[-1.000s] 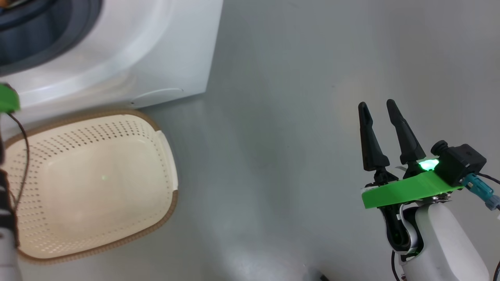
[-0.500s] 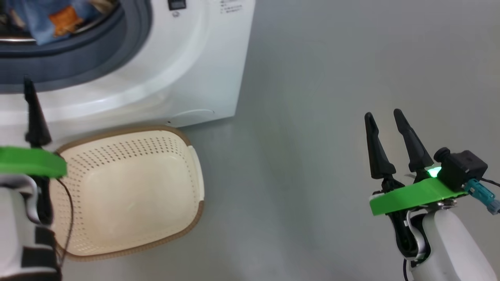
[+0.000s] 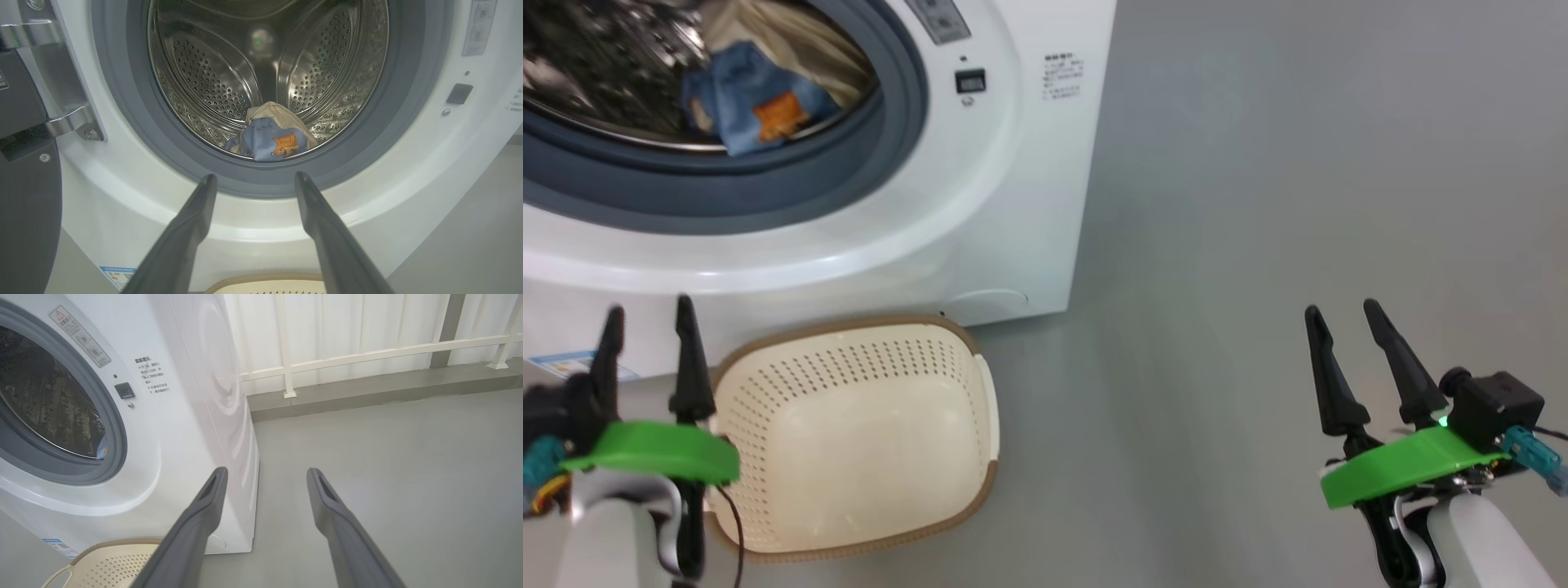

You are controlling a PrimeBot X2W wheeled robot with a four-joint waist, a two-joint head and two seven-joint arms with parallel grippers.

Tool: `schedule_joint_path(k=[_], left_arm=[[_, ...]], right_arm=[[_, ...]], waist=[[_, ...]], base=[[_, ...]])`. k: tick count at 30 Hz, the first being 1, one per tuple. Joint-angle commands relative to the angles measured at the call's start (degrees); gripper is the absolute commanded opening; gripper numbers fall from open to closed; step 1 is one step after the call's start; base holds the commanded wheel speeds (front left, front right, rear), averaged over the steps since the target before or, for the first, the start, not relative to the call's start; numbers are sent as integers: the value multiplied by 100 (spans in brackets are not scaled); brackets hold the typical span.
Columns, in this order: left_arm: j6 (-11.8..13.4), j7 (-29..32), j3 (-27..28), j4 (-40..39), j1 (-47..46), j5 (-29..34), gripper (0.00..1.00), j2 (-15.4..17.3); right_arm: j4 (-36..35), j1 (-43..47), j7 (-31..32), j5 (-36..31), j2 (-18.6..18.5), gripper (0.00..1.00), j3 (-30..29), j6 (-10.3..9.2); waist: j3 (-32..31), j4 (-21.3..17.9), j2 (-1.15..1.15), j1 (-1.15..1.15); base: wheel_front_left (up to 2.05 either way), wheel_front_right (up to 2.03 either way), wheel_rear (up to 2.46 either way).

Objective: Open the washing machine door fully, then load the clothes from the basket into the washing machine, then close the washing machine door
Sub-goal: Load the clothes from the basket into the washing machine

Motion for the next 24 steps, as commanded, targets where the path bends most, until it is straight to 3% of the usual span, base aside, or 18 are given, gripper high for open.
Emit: schedule_joint_path(k=[1, 24], left_arm=[[-11, -30, 118, -197, 143, 38, 100, 132], [-12, -30, 160, -1112, 1587, 183, 100, -186]], right_arm=[[-105, 88, -46, 53, -90, 100, 88, 25], [-183, 617, -46, 81, -214, 100, -141, 25]], waist=[[-293, 190, 0, 1], [-750, 503, 0, 1]], base=[[0, 0, 0], [0, 0, 0]])
